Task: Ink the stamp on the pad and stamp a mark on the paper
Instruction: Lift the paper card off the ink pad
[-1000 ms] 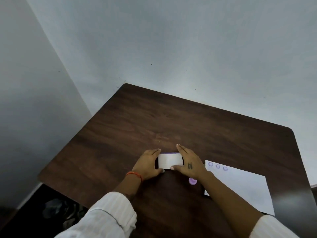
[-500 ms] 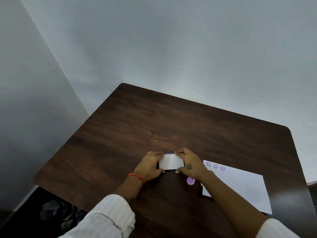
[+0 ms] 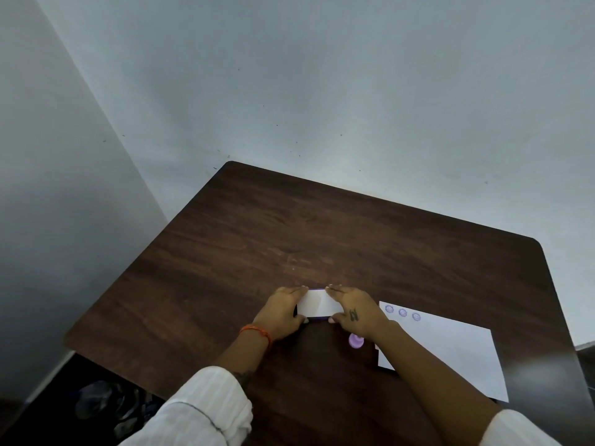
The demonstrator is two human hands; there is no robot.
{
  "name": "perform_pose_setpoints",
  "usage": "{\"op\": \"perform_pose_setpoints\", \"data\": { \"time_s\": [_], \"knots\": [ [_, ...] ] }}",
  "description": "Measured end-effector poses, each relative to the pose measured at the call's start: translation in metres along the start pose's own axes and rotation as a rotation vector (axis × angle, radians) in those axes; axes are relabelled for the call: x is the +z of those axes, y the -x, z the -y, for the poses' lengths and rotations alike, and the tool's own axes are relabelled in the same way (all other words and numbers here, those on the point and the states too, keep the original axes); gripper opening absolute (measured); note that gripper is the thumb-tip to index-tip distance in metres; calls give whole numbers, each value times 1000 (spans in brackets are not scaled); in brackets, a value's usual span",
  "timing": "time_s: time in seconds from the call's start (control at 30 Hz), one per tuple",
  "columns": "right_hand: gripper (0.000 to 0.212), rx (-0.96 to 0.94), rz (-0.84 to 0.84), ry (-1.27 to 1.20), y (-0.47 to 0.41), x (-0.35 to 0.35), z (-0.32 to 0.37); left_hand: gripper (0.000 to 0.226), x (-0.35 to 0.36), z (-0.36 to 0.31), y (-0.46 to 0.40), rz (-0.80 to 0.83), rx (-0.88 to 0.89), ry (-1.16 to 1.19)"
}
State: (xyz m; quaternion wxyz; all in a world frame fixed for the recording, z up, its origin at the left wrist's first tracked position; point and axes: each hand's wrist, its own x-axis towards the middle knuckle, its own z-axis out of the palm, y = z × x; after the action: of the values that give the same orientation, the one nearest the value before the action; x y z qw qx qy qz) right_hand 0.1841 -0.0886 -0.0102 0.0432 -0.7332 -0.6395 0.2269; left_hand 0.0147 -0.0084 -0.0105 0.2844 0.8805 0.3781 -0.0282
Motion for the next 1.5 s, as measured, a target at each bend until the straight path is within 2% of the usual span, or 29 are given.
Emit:
{"op": "perform_pose_setpoints", "data": {
  "time_s": [0.2,0.5,0.73,0.97,1.17,1.3,1.5],
  "knots": [
    [71,-22,-52,-5,-1,-5,-1,73,-7,-1,-4,-19,23,-2],
    [69,-159,-148,-8,-23,-34,22,73,-36,16,-4,-160,-25,20],
    [70,-265,-55,-36,-49,-25,61,70,-45,54,24,-235,-124,24],
    [68,-289,77,1,-52,11,77,74,-20,81,49,-160,-208,38],
    [67,-314,75,51,-53,18,73,74,-17,84,49,-148,-196,38],
    [70,-323,81,12,-49,18,71,81,-21,78,45,-98,-182,41],
    [74,-241,-69,-187,-38,-2,60,86,-31,49,28,-251,-81,111]
  ]
}}
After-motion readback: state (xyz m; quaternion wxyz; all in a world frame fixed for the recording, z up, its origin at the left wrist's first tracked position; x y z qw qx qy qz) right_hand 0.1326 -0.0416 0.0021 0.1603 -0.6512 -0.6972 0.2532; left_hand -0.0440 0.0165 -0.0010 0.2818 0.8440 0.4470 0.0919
